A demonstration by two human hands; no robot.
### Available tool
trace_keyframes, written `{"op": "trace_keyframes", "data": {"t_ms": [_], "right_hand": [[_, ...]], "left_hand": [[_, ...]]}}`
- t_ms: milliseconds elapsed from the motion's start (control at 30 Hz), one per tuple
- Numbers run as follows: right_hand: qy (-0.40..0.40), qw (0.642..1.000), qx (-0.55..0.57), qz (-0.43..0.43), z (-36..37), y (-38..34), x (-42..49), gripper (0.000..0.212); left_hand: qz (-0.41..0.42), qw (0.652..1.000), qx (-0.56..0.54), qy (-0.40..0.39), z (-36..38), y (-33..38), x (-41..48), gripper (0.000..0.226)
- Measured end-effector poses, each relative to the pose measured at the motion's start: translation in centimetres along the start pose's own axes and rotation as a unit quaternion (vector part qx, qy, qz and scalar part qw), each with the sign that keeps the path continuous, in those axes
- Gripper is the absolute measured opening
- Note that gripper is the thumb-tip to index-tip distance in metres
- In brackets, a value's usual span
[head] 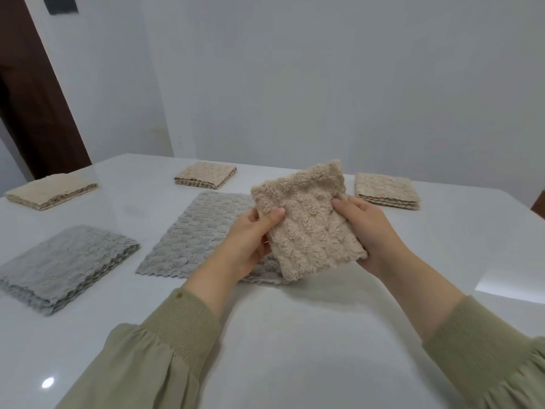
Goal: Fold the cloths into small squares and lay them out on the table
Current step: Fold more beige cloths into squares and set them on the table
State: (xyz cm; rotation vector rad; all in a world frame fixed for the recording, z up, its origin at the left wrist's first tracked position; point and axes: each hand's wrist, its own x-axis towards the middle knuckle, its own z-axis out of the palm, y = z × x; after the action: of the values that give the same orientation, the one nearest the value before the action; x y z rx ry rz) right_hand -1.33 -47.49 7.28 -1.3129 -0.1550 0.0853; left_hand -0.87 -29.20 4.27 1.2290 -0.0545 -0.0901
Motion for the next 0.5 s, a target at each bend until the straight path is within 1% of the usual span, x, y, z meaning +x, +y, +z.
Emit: {"op": "trace_keyframes", "data": {"t_ms": [33,67,133,200,267,367,433,500], "right_hand": [[0.005,1.0,0.011,0.009,0.0,-0.1,0.0,0.015],[0.008,1.0,0.012,0.015,-0.1,-0.2,0.1,0.016],[0.006,1.0,-0.007,0.026,-0.2,-0.5,0.3,0.018],[-0.008,0.999,-0.022,0.045,-0.4,-0.4,0.4,0.022],[-0.016,0.997,-0.021,0.067,-0.5,0.1,0.4,0.023],[-0.009,0.997,-0.018,0.077,-0.6,1.0,0.4,0.016],[-0.018,0.997,-0.02,0.068,-0.8,1.3,0.4,0.01],[-0.045,0.997,-0.025,0.049,-1.2,1.1,0.5,0.014]], "left_hand": [[0.012,1.0,0.011,0.013,0.2,0.0,0.0,0.023],[0.022,0.999,0.015,0.019,0.3,0.1,-0.1,0.018],[0.032,0.999,0.013,0.023,0.5,0.3,-0.3,0.021],[0.024,0.999,0.019,0.035,0.4,0.2,-0.3,0.025],[0.009,0.998,0.037,0.05,0.4,0.1,-0.3,0.022],[-0.004,0.997,0.046,0.062,0.4,0.0,-0.2,0.023],[0.017,0.997,0.051,0.062,0.5,0.1,-0.4,0.028],[0.057,0.993,0.079,0.061,0.7,0.3,-0.6,0.028]]}}
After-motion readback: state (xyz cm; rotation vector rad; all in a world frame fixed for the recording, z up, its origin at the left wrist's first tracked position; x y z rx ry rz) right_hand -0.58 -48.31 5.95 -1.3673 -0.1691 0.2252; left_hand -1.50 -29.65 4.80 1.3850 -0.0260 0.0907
